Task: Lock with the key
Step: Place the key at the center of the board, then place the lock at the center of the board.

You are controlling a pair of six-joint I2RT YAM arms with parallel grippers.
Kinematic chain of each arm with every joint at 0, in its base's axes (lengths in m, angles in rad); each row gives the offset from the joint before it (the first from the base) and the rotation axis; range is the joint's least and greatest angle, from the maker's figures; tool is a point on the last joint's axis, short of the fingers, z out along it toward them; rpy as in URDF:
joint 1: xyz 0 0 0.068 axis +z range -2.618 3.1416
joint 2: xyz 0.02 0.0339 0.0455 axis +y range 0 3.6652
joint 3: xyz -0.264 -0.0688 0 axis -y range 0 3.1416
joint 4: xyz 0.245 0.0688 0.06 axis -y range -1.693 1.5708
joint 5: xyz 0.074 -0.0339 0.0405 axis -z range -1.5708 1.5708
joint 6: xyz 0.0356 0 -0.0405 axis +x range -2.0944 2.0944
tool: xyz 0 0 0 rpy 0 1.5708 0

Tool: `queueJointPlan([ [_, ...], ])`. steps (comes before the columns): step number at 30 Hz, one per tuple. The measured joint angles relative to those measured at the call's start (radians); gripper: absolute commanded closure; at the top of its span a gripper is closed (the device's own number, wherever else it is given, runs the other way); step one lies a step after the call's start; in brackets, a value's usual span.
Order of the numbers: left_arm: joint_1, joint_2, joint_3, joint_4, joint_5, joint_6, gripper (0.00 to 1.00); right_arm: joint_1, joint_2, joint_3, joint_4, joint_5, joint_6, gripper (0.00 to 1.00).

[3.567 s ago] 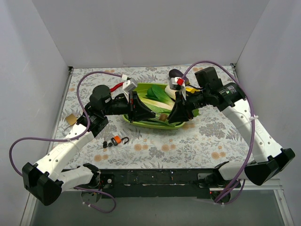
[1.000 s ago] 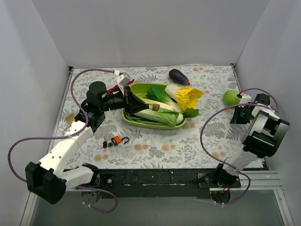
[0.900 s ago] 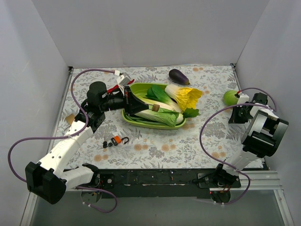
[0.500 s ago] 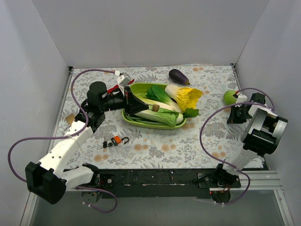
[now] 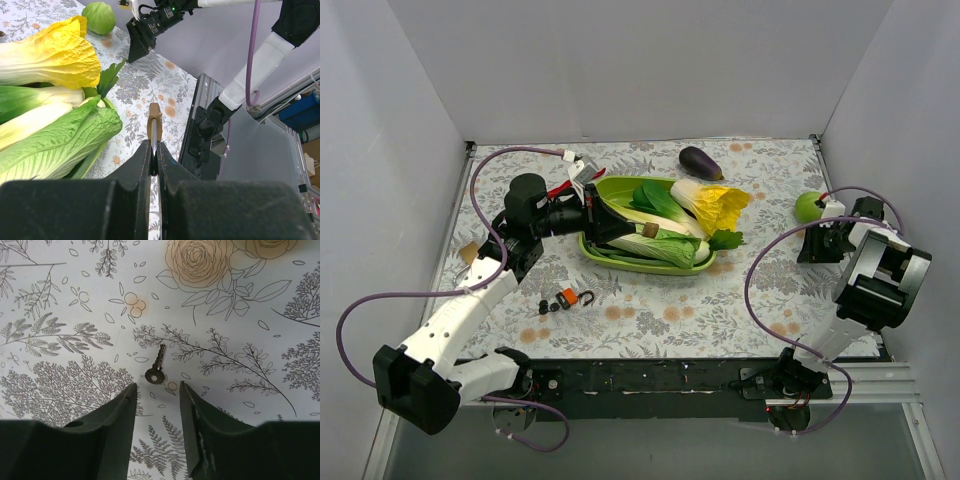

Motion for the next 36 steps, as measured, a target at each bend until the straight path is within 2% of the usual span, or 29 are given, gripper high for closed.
queueJointPlan([
  [1, 0.000, -0.001, 0.000, -0.002, 0.000, 0.000, 1.00, 0.000, -0.004, 0.002, -0.008, 0.005, -0.006, 0.41],
  [3, 0.000, -0.005, 0.000, -0.011, -0.004, 0.000, 1.00, 0.000, -0.022, 0.003, -0.032, 0.012, -0.017, 0.40],
  [4, 0.000, -0.006, 0.000, -0.017, -0.005, 0.000, 1.00, 0.000, -0.036, 0.009, -0.056, 0.012, -0.030, 0.36],
  [8, 0.000, -0.007, 0.000, -0.026, -0.006, -0.018, 1.00, 0.009, -0.108, 0.103, -0.178, -0.015, -0.076, 0.34],
  [11, 0.000, 0.000, 0.000, -0.027, -0.004, -0.059, 1.00, 0.059, -0.175, 0.240, -0.259, -0.048, -0.126, 0.33],
  [14, 0.000, 0.032, 0.000, -0.028, 0.010, -0.103, 1.00, 0.207, -0.264, 0.352, -0.321, -0.079, -0.167, 0.29],
  [18, 0.000, 0.113, 0.000, -0.050, 0.026, -0.159, 1.00, 0.509, -0.360, 0.455, -0.386, -0.122, -0.192, 0.23],
  [20, 0.000, 0.145, 0.000, -0.064, 0.029, -0.185, 1.00, 0.663, -0.390, 0.486, -0.406, -0.134, -0.192, 0.17],
  [25, 0.000, 0.176, 0.000, -0.078, 0.038, -0.248, 1.00, 0.963, -0.434, 0.502, -0.415, -0.120, -0.162, 0.13],
  [31, -0.001, 0.176, -0.018, -0.039, 0.055, -0.340, 1.00, 1.186, -0.412, 0.506, -0.407, -0.050, -0.128, 0.13],
  [36, -0.001, 0.176, -0.028, -0.013, 0.059, -0.395, 1.00, 1.298, -0.379, 0.505, -0.387, 0.051, -0.131, 0.14],
])
